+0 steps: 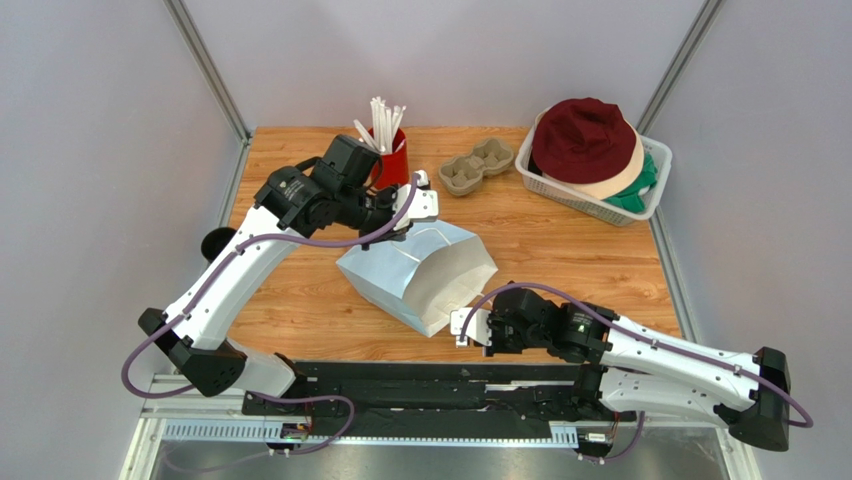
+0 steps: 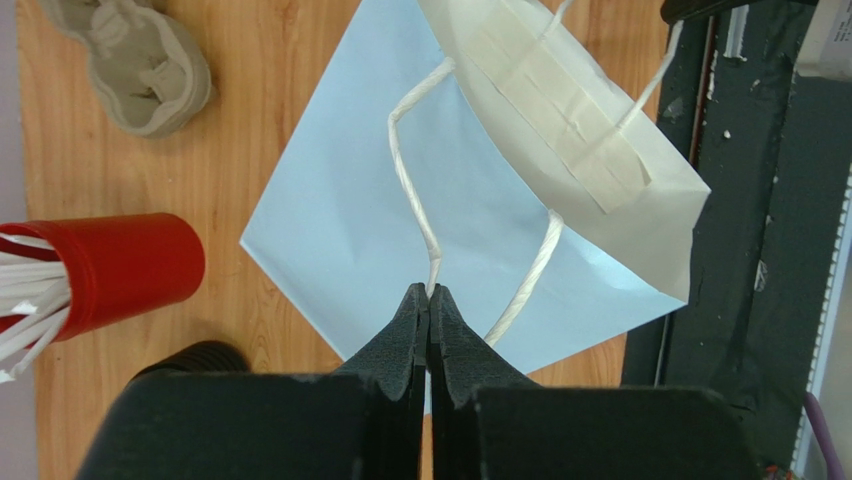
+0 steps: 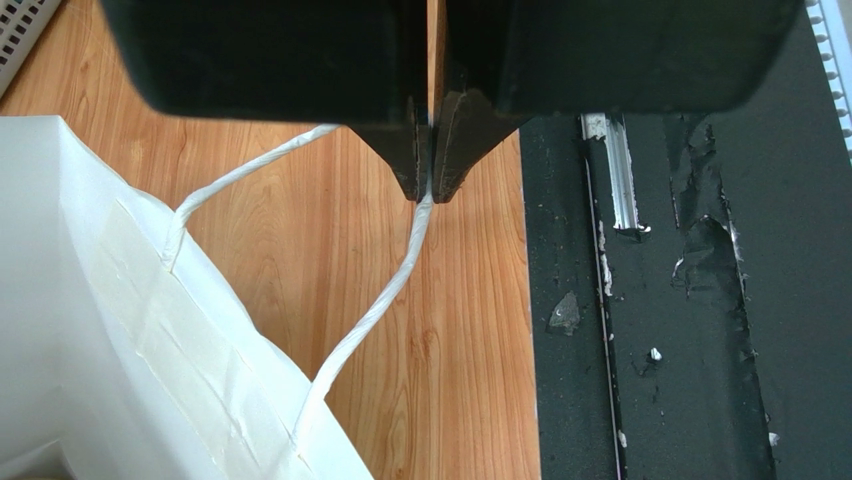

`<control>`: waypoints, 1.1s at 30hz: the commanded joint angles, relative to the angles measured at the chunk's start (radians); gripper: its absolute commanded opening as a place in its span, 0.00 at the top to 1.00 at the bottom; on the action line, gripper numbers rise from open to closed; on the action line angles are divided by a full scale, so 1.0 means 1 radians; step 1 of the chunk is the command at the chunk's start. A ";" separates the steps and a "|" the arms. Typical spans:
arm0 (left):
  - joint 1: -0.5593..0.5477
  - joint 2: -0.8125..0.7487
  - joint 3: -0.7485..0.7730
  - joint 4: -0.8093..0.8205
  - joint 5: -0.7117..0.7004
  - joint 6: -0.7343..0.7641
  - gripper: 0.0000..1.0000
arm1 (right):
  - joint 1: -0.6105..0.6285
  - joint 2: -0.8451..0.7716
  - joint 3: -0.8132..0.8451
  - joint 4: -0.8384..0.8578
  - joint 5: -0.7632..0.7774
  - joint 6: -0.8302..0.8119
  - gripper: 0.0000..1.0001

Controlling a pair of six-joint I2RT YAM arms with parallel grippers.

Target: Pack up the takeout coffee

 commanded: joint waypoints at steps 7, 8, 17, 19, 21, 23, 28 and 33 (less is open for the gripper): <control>-0.003 -0.017 -0.002 -0.104 0.059 0.087 1.00 | 0.119 0.056 -0.010 0.132 0.090 0.021 1.00; -0.005 -0.017 -0.006 -0.113 0.056 0.090 1.00 | 0.130 0.066 -0.009 0.136 0.113 0.025 1.00; -0.002 -0.037 -0.010 -0.048 -0.039 0.045 1.00 | 0.193 0.093 0.056 0.182 0.286 0.024 1.00; -0.001 -0.042 0.001 -0.026 -0.085 0.031 1.00 | 0.187 0.088 0.079 0.191 0.321 0.010 1.00; 0.005 -0.045 0.010 0.009 -0.122 0.008 1.00 | 0.173 0.085 0.094 0.205 0.366 -0.004 1.00; 0.011 -0.043 0.023 0.035 -0.137 -0.009 1.00 | 0.162 0.085 0.122 0.217 0.404 -0.016 1.00; 0.021 -0.043 0.056 0.068 -0.205 -0.026 1.00 | 0.107 0.088 0.227 0.239 0.449 -0.063 1.00; 0.035 -0.054 0.047 0.136 -0.321 -0.054 1.00 | 0.036 0.126 0.310 0.260 0.430 -0.085 1.00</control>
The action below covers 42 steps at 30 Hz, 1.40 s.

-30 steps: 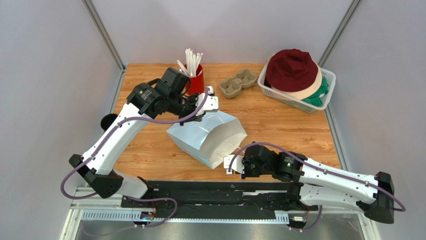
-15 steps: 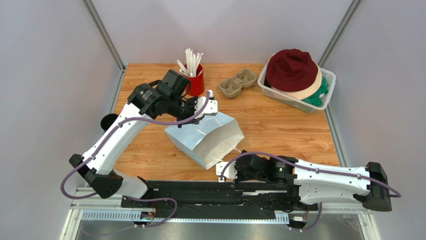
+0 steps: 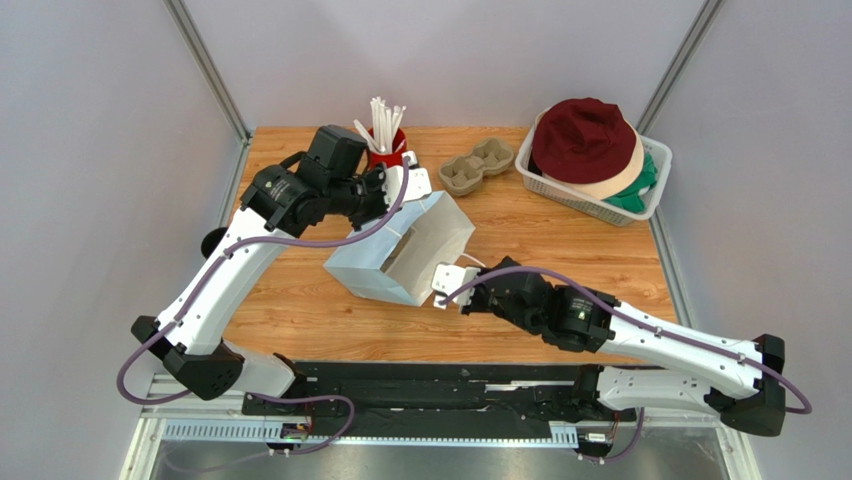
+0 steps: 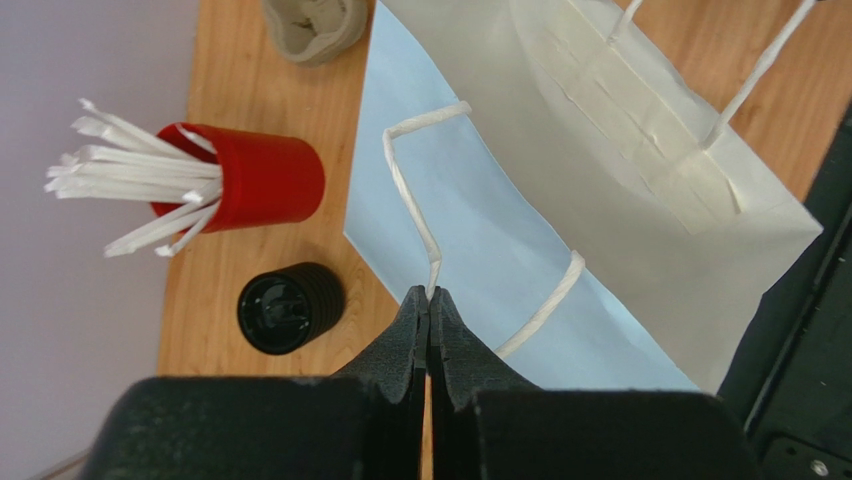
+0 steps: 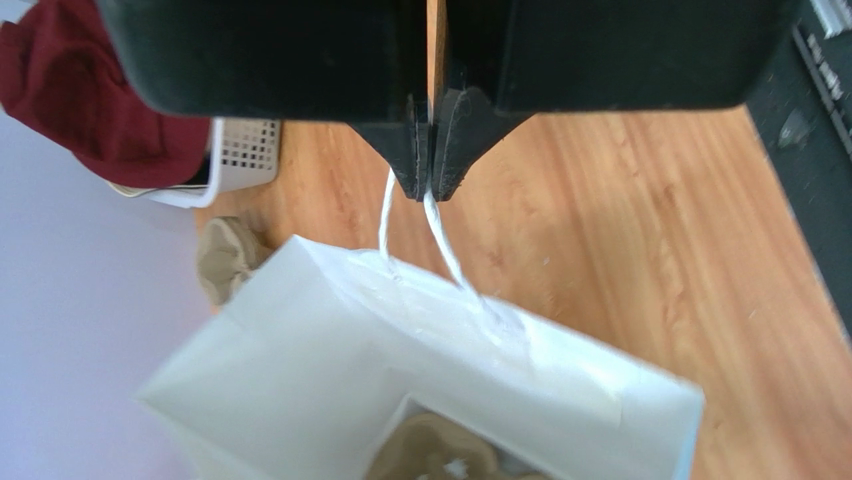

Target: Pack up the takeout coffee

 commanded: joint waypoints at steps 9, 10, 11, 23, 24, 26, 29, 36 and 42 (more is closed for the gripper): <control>0.077 -0.076 -0.045 0.238 -0.272 -0.096 0.95 | -0.058 0.115 0.229 0.130 0.082 -0.009 1.00; 0.080 -0.079 -0.045 0.251 -0.274 -0.100 0.95 | -0.058 0.123 0.236 0.133 0.091 -0.009 1.00; 0.081 -0.085 -0.051 0.263 -0.284 -0.105 0.95 | -0.059 0.129 0.245 0.142 0.109 -0.009 1.00; 0.083 -0.067 -0.030 0.285 -0.266 -0.089 0.95 | -0.107 0.139 0.354 0.156 0.194 0.026 1.00; 0.081 -0.065 -0.024 0.275 -0.258 -0.085 0.95 | -0.111 0.131 0.357 0.152 0.192 0.029 1.00; 0.081 -0.065 -0.004 0.255 -0.238 -0.068 0.95 | -0.130 0.108 0.358 0.143 0.182 0.032 1.00; 0.072 -0.062 0.033 0.219 -0.208 -0.045 0.95 | -0.162 0.085 0.343 0.136 0.163 0.035 1.00; 0.003 -0.028 0.064 0.208 -0.223 -0.019 0.95 | -0.222 0.030 0.299 0.135 0.126 0.052 1.00; -0.030 0.059 0.131 0.229 -0.223 -0.040 0.96 | -0.289 -0.010 0.285 0.133 0.125 0.051 1.00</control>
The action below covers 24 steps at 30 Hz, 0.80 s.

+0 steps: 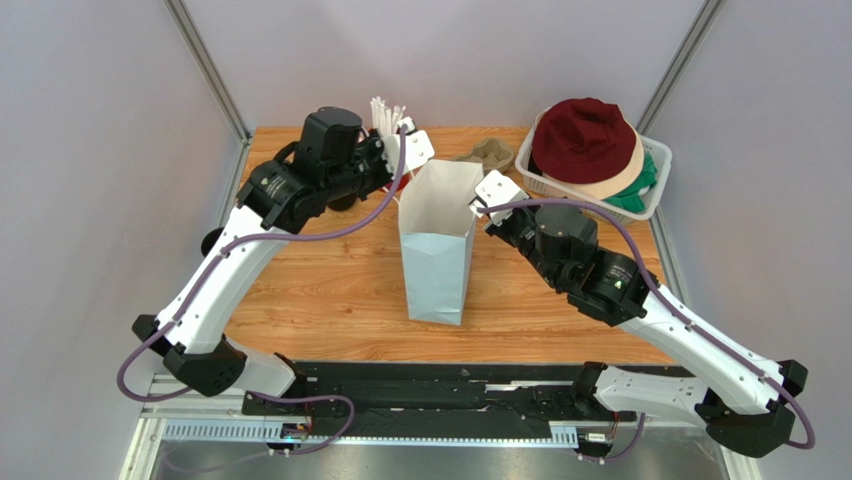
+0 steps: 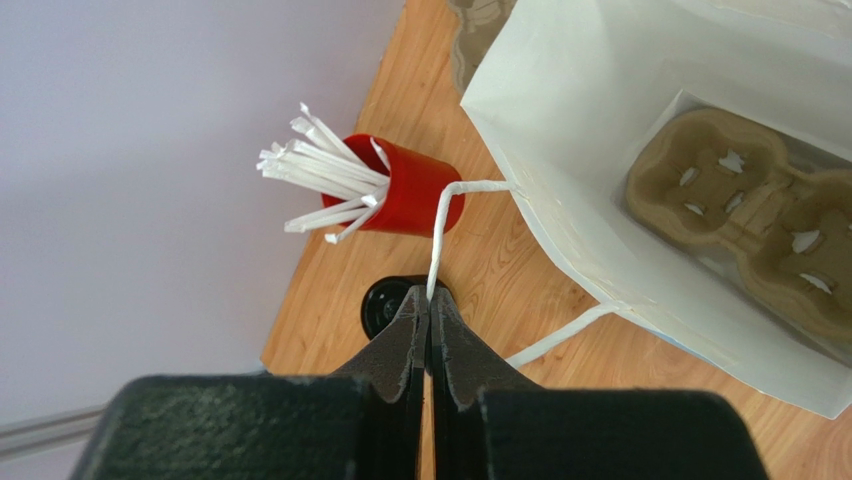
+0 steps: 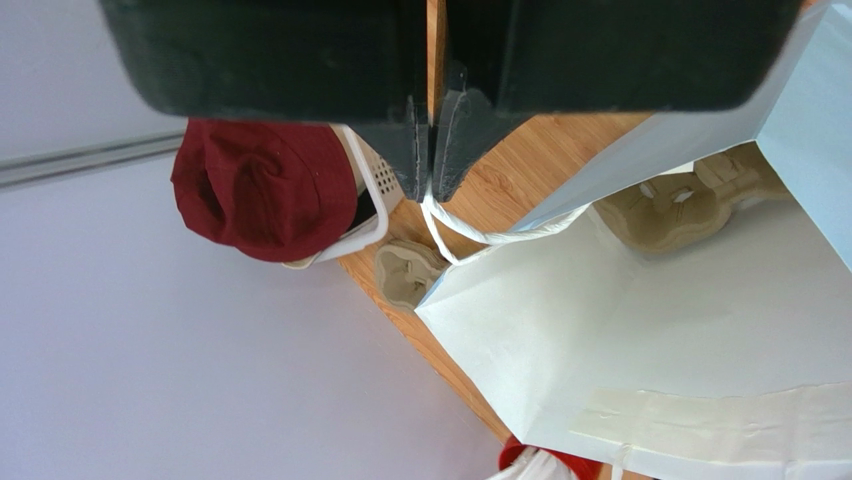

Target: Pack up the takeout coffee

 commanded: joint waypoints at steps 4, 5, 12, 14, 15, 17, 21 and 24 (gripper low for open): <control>-0.046 0.100 0.105 0.038 -0.018 -0.007 0.96 | -0.077 -0.073 -0.015 0.023 -0.008 0.019 1.00; -0.054 0.110 0.113 0.039 -0.023 -0.006 0.96 | -0.100 -0.093 -0.018 0.021 -0.010 0.018 1.00; -0.162 0.200 0.198 0.043 -0.124 0.066 0.96 | -0.195 -0.205 -0.103 0.014 -0.021 -0.019 1.00; -0.201 0.235 0.223 0.043 -0.155 0.082 0.96 | -0.226 -0.229 -0.124 0.000 -0.028 -0.030 1.00; -0.211 0.249 0.255 0.044 -0.163 0.086 0.96 | -0.235 -0.254 -0.145 -0.002 -0.025 -0.036 1.00; -0.242 0.301 0.296 0.041 -0.180 0.082 0.96 | -0.266 -0.275 -0.169 -0.002 -0.007 -0.056 1.00; -0.287 0.412 0.447 0.033 -0.200 0.071 0.95 | -0.326 -0.332 -0.228 -0.002 0.010 -0.079 1.00; -0.311 0.519 0.545 0.035 -0.215 0.071 0.96 | -0.355 -0.371 -0.239 -0.002 0.038 -0.085 1.00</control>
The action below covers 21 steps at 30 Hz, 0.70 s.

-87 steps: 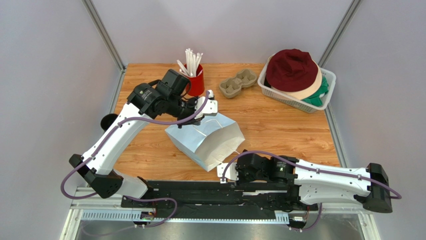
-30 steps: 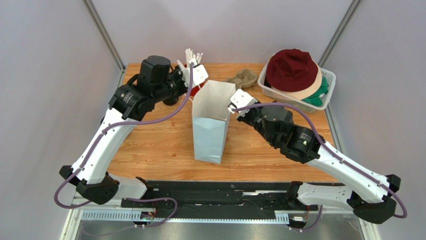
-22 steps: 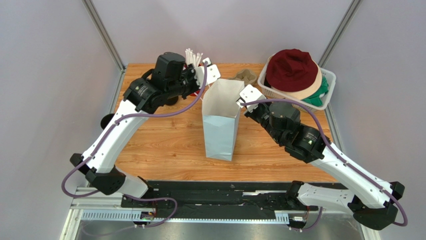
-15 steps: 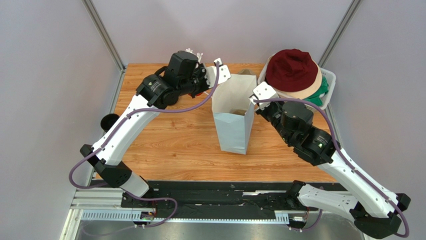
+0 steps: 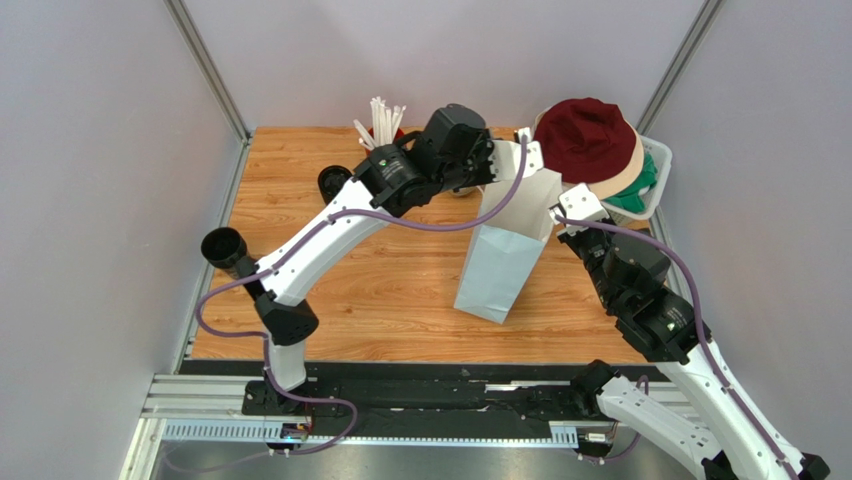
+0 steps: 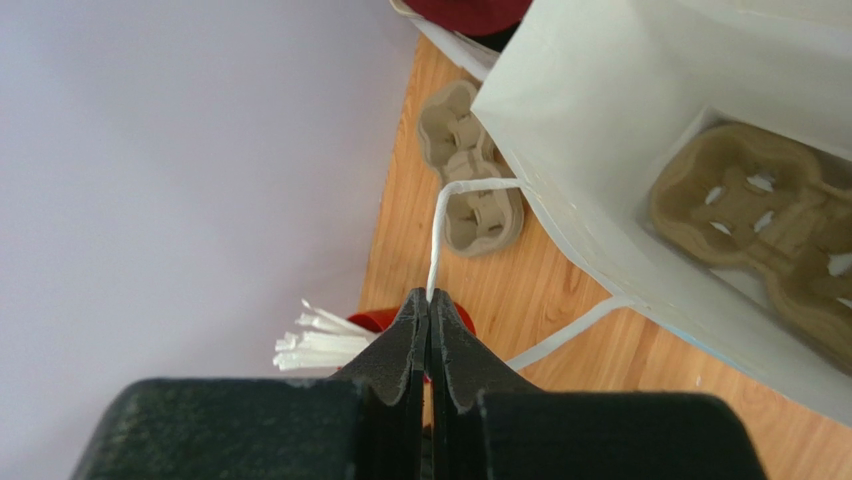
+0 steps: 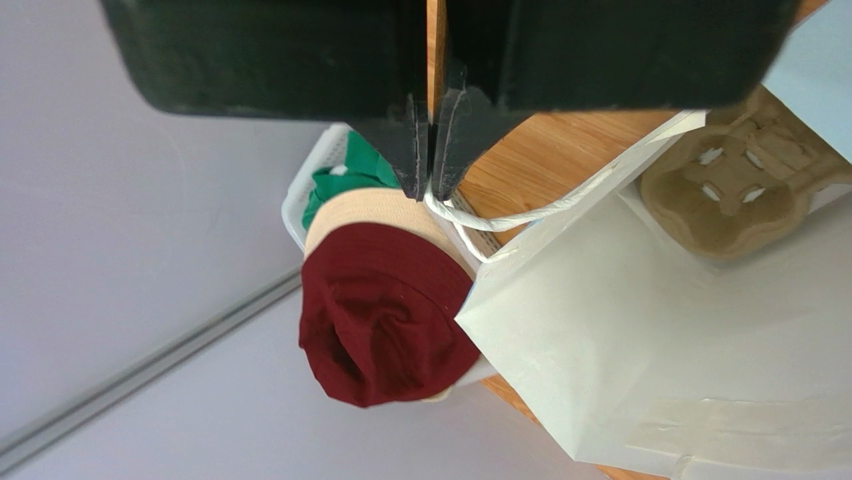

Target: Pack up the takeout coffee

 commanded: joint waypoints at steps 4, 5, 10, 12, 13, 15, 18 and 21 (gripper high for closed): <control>-0.043 0.159 0.203 0.021 -0.038 -0.001 0.95 | -0.057 -0.079 -0.005 0.005 0.075 -0.040 1.00; -0.045 0.167 0.208 0.034 -0.035 -0.008 0.95 | -0.059 -0.085 -0.003 0.003 0.080 -0.045 1.00; -0.055 0.192 0.197 0.098 -0.015 -0.023 0.95 | -0.077 -0.114 -0.017 0.000 0.109 -0.068 1.00; -0.062 0.208 0.199 0.109 -0.011 -0.031 0.94 | -0.082 -0.130 -0.031 -0.002 0.118 -0.075 1.00; -0.063 0.216 0.197 0.110 -0.008 -0.034 0.92 | -0.088 -0.134 -0.038 -0.002 0.120 -0.083 0.97; -0.069 0.222 0.184 0.110 -0.002 -0.038 0.84 | -0.092 -0.156 -0.069 -0.006 0.127 -0.088 0.92; -0.072 0.222 0.162 0.120 0.005 -0.046 0.79 | -0.097 -0.180 -0.097 -0.011 0.132 -0.094 0.83; -0.072 0.221 0.162 0.132 0.005 -0.051 0.68 | -0.101 -0.191 -0.087 -0.025 0.129 -0.086 0.71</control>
